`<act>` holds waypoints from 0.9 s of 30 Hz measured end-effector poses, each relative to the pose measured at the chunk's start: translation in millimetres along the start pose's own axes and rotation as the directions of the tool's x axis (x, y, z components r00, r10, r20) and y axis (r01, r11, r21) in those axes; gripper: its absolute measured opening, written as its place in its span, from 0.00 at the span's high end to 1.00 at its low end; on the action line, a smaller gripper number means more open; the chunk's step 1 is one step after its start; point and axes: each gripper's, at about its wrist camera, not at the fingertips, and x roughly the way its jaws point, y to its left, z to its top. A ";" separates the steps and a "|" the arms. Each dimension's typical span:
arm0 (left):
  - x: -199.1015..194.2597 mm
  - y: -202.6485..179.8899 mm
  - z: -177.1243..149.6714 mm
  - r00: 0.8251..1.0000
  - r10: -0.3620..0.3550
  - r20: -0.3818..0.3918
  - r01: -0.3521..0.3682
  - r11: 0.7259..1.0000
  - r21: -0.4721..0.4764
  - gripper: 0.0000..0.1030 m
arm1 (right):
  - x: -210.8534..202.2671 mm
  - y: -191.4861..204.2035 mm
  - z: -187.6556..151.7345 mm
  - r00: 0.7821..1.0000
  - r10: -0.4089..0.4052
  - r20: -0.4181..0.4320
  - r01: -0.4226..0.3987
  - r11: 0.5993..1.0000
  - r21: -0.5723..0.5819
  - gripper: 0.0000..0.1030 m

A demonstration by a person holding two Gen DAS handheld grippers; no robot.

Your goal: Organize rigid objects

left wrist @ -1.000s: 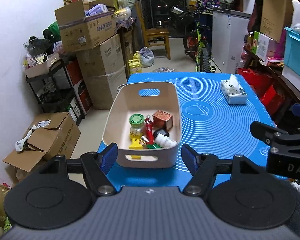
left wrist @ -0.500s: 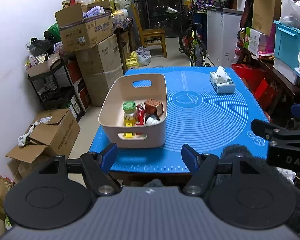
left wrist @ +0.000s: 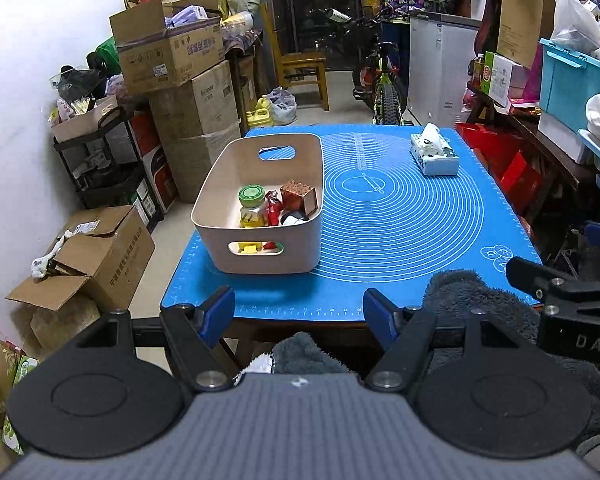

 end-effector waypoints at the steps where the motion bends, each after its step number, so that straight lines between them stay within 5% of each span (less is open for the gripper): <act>1: -0.4 -0.1 -0.4 1.000 -0.001 0.001 0.001 1.000 -0.001 0.30 | -0.4 -1.0 0.6 1.000 0.002 -0.001 -0.002 1.000 0.001 0.06; 27: -4.0 2.3 -0.7 1.000 -0.010 0.005 0.010 1.000 -0.005 0.30 | -1.2 7.9 0.4 1.000 -0.014 -0.022 0.014 1.000 0.007 0.06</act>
